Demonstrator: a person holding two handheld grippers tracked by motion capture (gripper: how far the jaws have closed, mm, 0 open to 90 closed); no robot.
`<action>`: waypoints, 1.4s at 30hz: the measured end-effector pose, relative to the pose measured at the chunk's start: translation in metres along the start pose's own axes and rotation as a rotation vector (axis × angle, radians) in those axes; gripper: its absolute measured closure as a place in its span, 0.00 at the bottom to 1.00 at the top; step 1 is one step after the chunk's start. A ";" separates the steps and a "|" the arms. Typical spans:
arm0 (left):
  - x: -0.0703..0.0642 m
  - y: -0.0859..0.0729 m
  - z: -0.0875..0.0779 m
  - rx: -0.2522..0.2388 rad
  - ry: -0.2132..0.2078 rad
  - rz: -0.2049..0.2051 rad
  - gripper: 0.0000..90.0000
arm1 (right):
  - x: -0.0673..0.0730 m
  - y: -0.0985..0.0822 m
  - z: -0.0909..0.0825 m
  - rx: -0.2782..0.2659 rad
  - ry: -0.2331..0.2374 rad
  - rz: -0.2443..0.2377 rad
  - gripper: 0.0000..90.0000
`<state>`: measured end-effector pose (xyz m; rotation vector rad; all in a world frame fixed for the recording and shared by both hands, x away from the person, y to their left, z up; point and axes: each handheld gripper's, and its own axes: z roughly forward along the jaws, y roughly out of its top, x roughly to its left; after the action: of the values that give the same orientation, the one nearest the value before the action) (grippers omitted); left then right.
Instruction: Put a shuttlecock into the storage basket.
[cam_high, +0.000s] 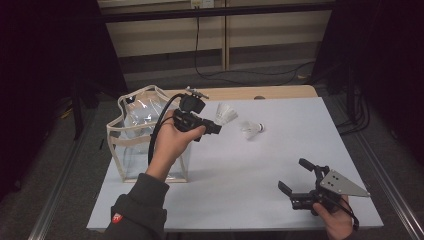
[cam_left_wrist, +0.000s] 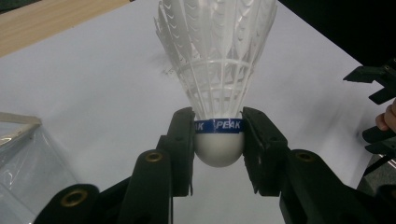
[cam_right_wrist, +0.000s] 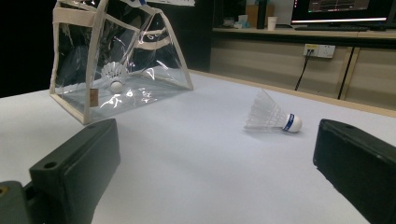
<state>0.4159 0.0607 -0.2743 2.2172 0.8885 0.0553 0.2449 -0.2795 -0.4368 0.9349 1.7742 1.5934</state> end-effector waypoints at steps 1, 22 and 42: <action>0.000 0.000 0.000 -0.001 0.008 -0.003 0.73 | 0.000 0.000 0.000 0.000 0.000 0.000 0.00; 0.005 0.009 -0.010 -0.006 0.015 -0.014 0.73 | 0.000 0.000 0.000 0.000 0.000 -0.001 0.00; 0.011 0.014 -0.020 -0.016 0.032 -0.024 0.73 | 0.000 0.000 0.000 0.002 0.002 -0.005 0.00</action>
<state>0.4266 0.0725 -0.2529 2.1955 0.9289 0.0864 0.2448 -0.2795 -0.4366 0.9291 1.7792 1.5899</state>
